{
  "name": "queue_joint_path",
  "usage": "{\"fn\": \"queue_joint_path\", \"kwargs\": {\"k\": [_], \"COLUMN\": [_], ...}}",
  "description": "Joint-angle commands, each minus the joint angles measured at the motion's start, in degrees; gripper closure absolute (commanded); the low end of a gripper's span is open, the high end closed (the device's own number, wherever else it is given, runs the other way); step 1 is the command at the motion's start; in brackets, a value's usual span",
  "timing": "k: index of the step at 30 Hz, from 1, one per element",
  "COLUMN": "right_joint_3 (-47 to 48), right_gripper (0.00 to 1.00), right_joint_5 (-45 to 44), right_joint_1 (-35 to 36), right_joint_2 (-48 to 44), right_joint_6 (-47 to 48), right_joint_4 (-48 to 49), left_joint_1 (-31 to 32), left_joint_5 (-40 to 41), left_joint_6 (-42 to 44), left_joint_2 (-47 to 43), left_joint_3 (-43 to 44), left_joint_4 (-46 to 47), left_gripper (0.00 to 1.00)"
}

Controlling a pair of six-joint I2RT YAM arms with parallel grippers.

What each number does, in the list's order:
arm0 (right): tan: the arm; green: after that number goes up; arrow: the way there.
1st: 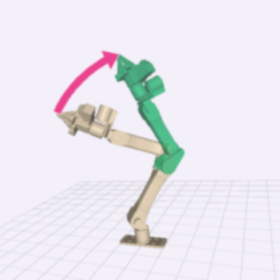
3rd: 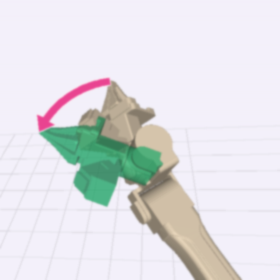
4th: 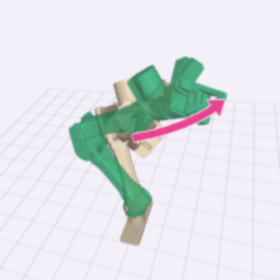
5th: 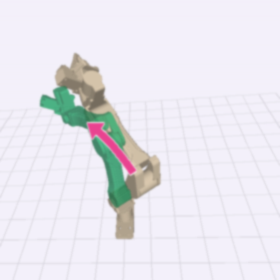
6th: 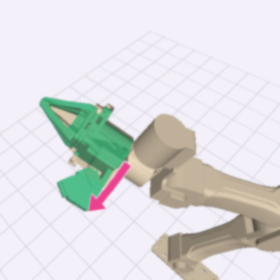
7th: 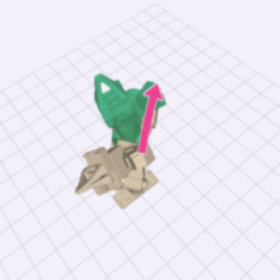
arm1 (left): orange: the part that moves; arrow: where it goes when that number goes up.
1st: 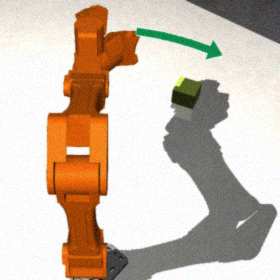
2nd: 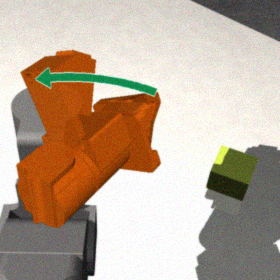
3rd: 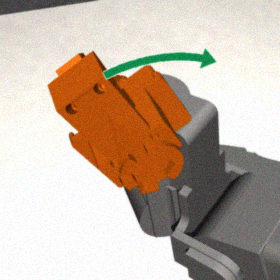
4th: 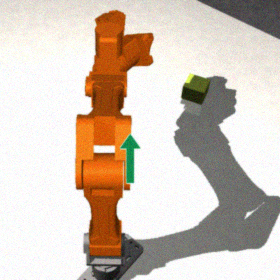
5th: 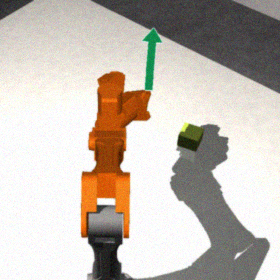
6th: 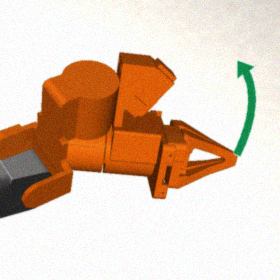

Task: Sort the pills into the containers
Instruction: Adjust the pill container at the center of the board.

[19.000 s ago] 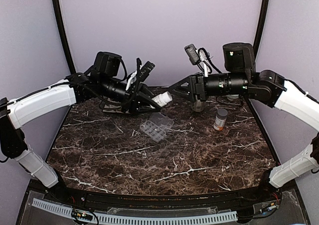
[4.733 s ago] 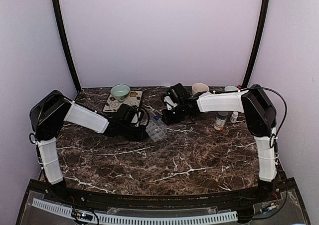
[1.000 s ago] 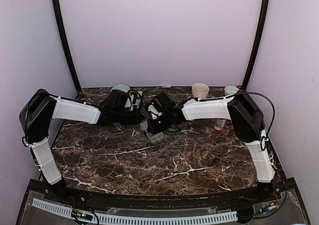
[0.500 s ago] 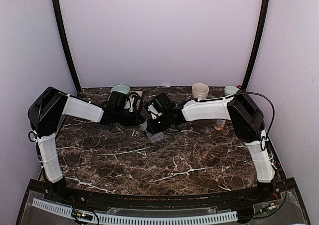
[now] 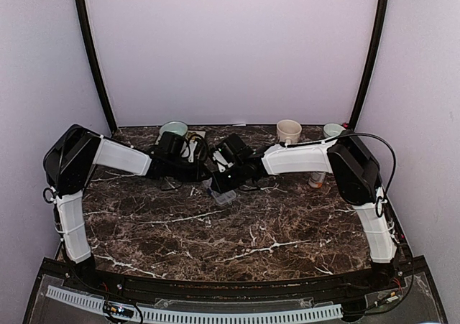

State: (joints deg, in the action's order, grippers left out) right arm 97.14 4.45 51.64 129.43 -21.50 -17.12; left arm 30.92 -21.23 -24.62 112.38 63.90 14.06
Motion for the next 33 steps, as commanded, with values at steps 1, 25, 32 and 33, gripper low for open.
{"fn": "queue_joint_path", "kwargs": {"k": [1,25,32,33], "right_joint_3": [-2.26,-8.73,-8.38,-8.12], "right_gripper": [0.78,0.58,0.34,0.26], "right_joint_5": [-0.93,-6.52,-6.08,-5.97], "right_joint_1": [0.65,1.26,1.39,1.44], "right_joint_2": [1.31,-5.89,-5.72,-5.54], "right_joint_6": [-0.40,-0.25,1.27,1.47], "right_joint_4": [-4.26,0.82,1.52,1.55], "left_joint_1": [0.07,0.09,0.05,0.09], "left_joint_5": [-0.12,4.87,4.39,4.38], "left_joint_6": [1.48,1.35,1.32,1.37], "left_joint_2": [1.00,4.00,3.99,3.97], "left_joint_3": [2.54,4.03,4.17,4.21], "left_joint_4": [-3.32,-7.32,-7.33,-7.46], "left_gripper": [0.96,0.98,0.99,0.99]}}
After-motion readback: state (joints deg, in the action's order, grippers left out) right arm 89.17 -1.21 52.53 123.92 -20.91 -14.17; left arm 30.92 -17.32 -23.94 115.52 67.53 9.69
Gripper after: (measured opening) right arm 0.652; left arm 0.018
